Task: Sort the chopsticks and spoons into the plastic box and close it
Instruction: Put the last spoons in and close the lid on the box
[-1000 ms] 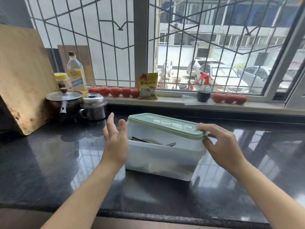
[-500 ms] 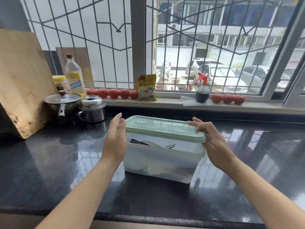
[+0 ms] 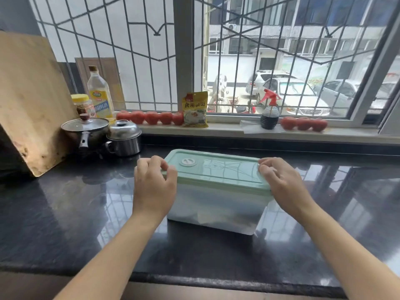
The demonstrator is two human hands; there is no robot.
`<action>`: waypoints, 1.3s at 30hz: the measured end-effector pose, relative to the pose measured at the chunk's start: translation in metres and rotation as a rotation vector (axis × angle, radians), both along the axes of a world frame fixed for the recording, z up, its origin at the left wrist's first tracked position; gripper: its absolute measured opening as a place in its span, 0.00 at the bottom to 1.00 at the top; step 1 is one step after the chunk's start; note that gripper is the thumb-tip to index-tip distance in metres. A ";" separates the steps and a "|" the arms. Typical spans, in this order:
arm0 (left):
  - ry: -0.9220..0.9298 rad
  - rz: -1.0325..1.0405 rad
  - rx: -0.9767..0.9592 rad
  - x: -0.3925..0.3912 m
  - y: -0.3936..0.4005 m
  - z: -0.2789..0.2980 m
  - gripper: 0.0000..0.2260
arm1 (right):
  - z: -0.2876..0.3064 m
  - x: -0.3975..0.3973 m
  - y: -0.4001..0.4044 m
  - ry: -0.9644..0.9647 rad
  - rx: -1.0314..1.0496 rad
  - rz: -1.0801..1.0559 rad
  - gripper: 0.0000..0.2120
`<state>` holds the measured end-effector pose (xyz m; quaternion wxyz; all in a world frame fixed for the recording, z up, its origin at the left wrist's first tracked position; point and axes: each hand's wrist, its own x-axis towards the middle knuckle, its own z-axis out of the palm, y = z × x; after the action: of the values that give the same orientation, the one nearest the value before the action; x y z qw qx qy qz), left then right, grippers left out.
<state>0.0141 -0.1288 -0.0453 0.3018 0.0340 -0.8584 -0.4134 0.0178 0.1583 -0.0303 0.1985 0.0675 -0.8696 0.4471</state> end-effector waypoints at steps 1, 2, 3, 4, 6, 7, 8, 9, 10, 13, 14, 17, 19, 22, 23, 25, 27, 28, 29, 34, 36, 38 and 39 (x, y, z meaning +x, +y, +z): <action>-0.033 0.003 -0.017 0.000 -0.001 0.004 0.03 | 0.003 -0.001 -0.002 -0.016 0.027 -0.021 0.09; -0.068 -0.001 -0.046 0.000 -0.002 0.008 0.05 | 0.005 -0.003 -0.003 -0.035 0.054 -0.039 0.06; -0.106 -0.014 -0.087 0.000 -0.003 0.013 0.11 | 0.008 -0.003 -0.004 -0.060 0.082 -0.053 0.06; -0.152 -0.026 -0.139 -0.001 -0.005 0.018 0.16 | 0.009 -0.004 -0.004 -0.089 0.100 -0.063 0.08; -0.227 -0.044 -0.240 -0.004 -0.005 0.023 0.22 | 0.010 -0.003 -0.007 -0.119 0.133 -0.077 0.13; -0.246 -0.058 -0.265 -0.006 -0.004 0.023 0.22 | 0.010 -0.002 -0.009 -0.110 0.164 -0.078 0.15; -0.251 -0.081 -0.263 -0.007 -0.004 0.021 0.22 | 0.010 -0.001 -0.010 -0.101 0.196 -0.074 0.17; -0.247 -0.107 -0.245 -0.007 -0.004 0.019 0.22 | 0.010 0.001 -0.011 -0.095 0.226 -0.065 0.18; -0.235 -0.129 -0.221 -0.007 -0.004 0.015 0.22 | 0.010 0.004 -0.013 -0.095 0.250 -0.056 0.19; -0.198 -0.142 -0.190 -0.004 -0.003 0.004 0.24 | 0.007 0.011 -0.015 -0.094 0.269 -0.015 0.20; -0.184 -0.134 -0.172 -0.003 -0.002 0.001 0.27 | 0.007 0.013 -0.015 -0.088 0.277 0.000 0.20; -0.161 -0.120 -0.134 -0.001 0.000 -0.001 0.32 | 0.007 0.017 -0.018 -0.109 0.354 0.013 0.15; -0.146 -0.100 -0.130 -0.001 0.002 -0.002 0.31 | 0.005 0.021 -0.018 -0.080 0.434 -0.007 0.17; -0.146 -0.086 -0.125 0.001 0.005 0.000 0.29 | 0.002 0.028 -0.017 -0.026 0.565 -0.017 0.22; -0.153 -0.084 -0.126 0.002 0.006 0.000 0.27 | 0.003 0.030 -0.017 -0.036 0.610 -0.022 0.22; -0.172 -0.078 -0.131 0.004 0.008 0.002 0.22 | 0.007 0.028 -0.015 -0.096 0.683 -0.033 0.28; -0.199 -0.072 -0.143 0.004 0.011 0.004 0.21 | 0.017 0.026 -0.018 -0.159 0.760 -0.041 0.40; -0.217 -0.077 -0.149 0.003 0.014 0.006 0.22 | 0.020 0.026 -0.020 -0.186 0.781 -0.034 0.41; -0.233 -0.091 -0.153 0.002 0.019 0.007 0.22 | 0.023 0.028 -0.022 -0.183 0.807 -0.004 0.40; -0.268 -0.217 -0.199 -0.022 0.060 0.011 0.23 | 0.025 0.027 -0.008 -0.063 1.067 0.050 0.36; -0.273 -0.281 -0.233 -0.045 0.086 0.012 0.24 | 0.022 0.014 0.011 -0.093 1.085 -0.048 0.35; -0.282 -0.357 -0.277 -0.077 0.116 0.013 0.24 | 0.022 -0.007 0.035 -0.151 1.080 -0.140 0.35; -0.298 -0.397 -0.299 -0.096 0.132 0.014 0.24 | 0.022 -0.021 0.048 -0.179 1.083 -0.180 0.35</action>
<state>-0.0819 0.0033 -0.0314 0.0872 -0.1194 -0.9345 -0.3238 -0.0034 0.2066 -0.0084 0.0981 0.0472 -0.9910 -0.0783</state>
